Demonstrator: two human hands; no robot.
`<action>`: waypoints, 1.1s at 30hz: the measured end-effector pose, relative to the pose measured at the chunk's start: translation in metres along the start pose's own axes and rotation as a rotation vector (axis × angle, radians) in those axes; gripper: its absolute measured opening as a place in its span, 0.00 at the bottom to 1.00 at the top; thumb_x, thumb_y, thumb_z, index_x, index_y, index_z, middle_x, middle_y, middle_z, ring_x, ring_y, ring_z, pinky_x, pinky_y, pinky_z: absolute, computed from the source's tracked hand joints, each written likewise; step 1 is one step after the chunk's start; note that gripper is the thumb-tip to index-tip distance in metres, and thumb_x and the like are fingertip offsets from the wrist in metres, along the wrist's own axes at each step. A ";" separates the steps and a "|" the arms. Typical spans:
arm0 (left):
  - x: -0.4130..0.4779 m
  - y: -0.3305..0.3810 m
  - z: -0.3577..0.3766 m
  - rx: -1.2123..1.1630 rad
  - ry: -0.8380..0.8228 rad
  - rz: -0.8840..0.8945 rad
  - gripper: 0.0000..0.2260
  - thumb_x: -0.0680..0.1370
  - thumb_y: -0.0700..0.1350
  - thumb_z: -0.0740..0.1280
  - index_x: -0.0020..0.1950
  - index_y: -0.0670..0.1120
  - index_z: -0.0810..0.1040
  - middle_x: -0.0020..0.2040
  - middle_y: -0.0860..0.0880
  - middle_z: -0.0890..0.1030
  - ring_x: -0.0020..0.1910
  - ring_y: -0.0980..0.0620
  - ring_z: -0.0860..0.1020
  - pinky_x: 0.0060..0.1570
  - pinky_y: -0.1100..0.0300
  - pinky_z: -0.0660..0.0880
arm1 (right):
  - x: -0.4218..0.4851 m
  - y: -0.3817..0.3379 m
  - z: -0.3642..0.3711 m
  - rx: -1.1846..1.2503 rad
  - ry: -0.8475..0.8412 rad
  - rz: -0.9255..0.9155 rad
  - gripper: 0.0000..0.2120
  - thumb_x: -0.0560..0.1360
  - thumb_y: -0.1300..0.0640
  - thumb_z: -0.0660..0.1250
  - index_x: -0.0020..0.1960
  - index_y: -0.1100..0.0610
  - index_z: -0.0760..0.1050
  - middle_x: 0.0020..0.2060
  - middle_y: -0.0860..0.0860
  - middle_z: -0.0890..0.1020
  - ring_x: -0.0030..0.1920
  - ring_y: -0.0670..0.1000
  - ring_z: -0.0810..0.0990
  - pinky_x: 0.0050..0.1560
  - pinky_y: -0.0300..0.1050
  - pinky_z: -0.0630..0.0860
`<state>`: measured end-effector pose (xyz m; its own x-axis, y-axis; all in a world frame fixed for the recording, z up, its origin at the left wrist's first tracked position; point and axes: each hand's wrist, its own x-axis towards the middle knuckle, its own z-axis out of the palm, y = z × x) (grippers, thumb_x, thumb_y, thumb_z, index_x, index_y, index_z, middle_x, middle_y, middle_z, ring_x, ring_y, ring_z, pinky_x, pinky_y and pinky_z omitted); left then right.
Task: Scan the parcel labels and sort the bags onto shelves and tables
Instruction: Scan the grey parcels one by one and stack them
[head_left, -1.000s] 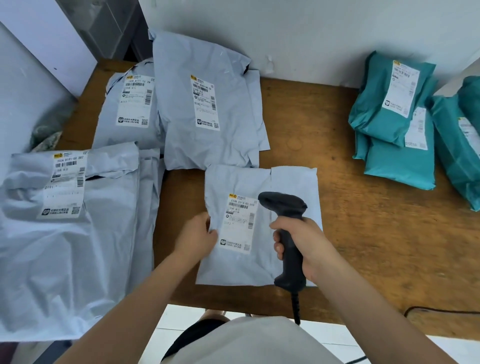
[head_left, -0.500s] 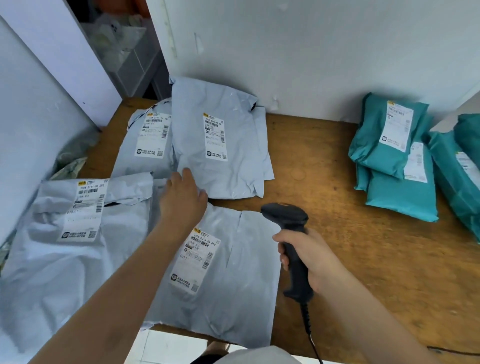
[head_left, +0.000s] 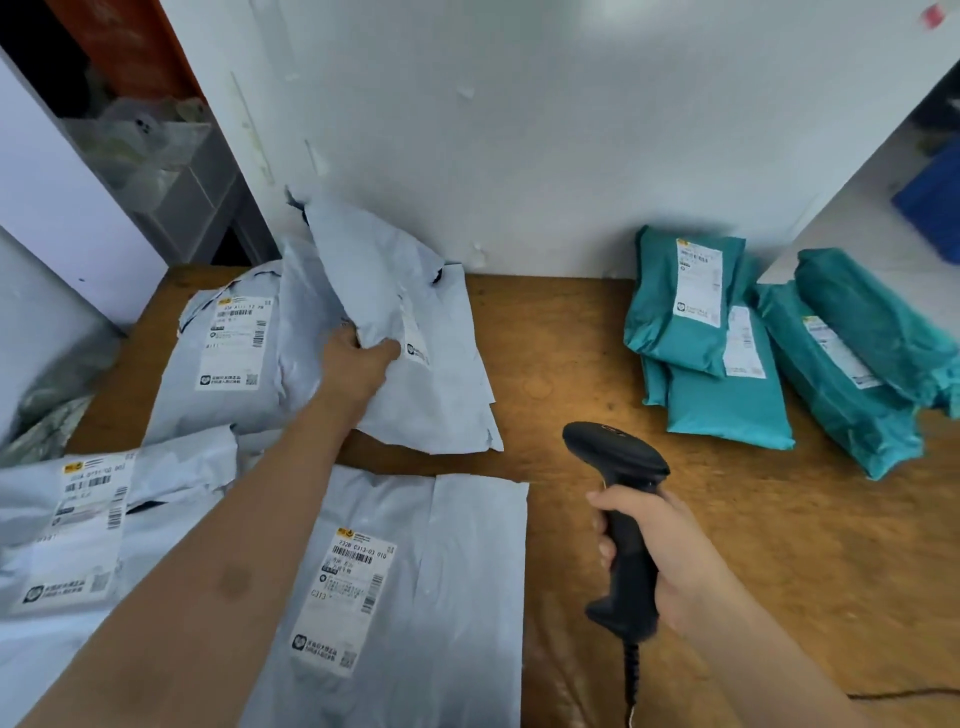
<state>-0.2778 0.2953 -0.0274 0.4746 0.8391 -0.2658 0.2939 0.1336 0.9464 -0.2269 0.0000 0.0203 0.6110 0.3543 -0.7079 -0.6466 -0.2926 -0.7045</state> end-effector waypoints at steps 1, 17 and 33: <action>-0.008 0.004 0.009 -0.111 -0.043 -0.047 0.04 0.70 0.37 0.70 0.41 0.45 0.77 0.34 0.50 0.80 0.37 0.48 0.81 0.33 0.61 0.76 | 0.000 -0.001 -0.002 0.016 0.002 -0.011 0.06 0.72 0.64 0.69 0.40 0.60 0.72 0.27 0.54 0.75 0.23 0.50 0.70 0.26 0.40 0.69; -0.105 -0.123 0.063 0.002 -0.340 -0.483 0.12 0.76 0.44 0.69 0.58 0.44 0.76 0.51 0.46 0.82 0.43 0.53 0.80 0.44 0.58 0.76 | 0.016 -0.003 -0.015 -0.004 -0.026 -0.021 0.04 0.72 0.66 0.68 0.42 0.61 0.73 0.27 0.55 0.75 0.23 0.51 0.70 0.26 0.42 0.69; -0.112 -0.118 0.064 0.090 -0.293 -0.428 0.10 0.76 0.46 0.69 0.55 0.46 0.74 0.49 0.49 0.78 0.39 0.59 0.76 0.39 0.63 0.73 | 0.040 -0.005 0.009 -0.136 -0.030 -0.019 0.03 0.72 0.65 0.67 0.40 0.61 0.73 0.25 0.54 0.74 0.22 0.50 0.70 0.25 0.40 0.68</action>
<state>-0.3125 0.1519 -0.1215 0.5048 0.5346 -0.6778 0.5768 0.3753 0.7256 -0.2035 0.0238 -0.0035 0.6071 0.3866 -0.6942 -0.5660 -0.4028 -0.7193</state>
